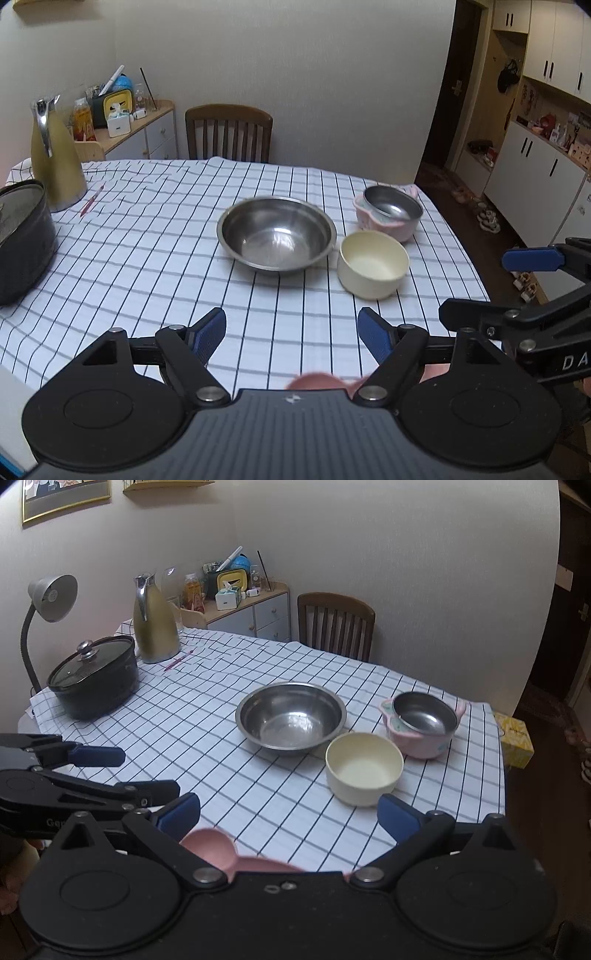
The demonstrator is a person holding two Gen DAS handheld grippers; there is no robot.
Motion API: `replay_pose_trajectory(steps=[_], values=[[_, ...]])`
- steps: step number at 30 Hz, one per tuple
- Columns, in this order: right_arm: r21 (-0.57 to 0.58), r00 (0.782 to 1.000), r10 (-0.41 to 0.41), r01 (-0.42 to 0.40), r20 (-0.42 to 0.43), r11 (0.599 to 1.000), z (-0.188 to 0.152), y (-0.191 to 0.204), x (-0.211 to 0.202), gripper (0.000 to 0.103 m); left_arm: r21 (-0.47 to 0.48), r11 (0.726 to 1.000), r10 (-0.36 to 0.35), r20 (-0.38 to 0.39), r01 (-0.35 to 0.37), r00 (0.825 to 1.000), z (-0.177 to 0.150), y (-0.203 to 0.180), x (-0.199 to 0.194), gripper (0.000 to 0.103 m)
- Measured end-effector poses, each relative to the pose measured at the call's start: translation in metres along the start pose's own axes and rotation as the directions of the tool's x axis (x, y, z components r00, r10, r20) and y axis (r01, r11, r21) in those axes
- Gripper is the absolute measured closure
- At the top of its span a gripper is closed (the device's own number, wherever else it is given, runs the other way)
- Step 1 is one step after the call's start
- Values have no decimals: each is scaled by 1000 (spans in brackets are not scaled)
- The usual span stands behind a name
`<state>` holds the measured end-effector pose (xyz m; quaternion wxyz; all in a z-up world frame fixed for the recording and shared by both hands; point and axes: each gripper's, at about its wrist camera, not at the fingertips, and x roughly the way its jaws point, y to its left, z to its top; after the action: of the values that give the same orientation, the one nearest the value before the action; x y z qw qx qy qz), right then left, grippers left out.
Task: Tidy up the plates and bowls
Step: 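Open both grippers and lift them off the pink plate, then move both grippers to the large steel bowl rim and close them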
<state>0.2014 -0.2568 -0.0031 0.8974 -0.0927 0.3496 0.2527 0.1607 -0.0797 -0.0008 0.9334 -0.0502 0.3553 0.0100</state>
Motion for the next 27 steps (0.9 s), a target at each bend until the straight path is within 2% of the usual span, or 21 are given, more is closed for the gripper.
replay_pose_trajectory(steps=[8, 16, 21, 27], values=[[17, 997, -78, 78, 5, 997, 44, -3, 36, 0, 32, 999, -17, 15, 16, 1000, 47, 27, 39, 25], [67, 989, -145, 145, 2, 987, 85, -12, 87, 0, 61, 998, -12, -15, 13, 1000, 87, 55, 96, 25], [84, 985, -172, 174, -28, 981, 106, -23, 126, 0, 86, 996, 6, -30, -3, 1000, 103, 67, 134, 25], [110, 977, -189, 200, -103, 974, 118, -38, 181, 1, 85, 996, 16, -96, -7, 995, 112, 82, 187, 25]])
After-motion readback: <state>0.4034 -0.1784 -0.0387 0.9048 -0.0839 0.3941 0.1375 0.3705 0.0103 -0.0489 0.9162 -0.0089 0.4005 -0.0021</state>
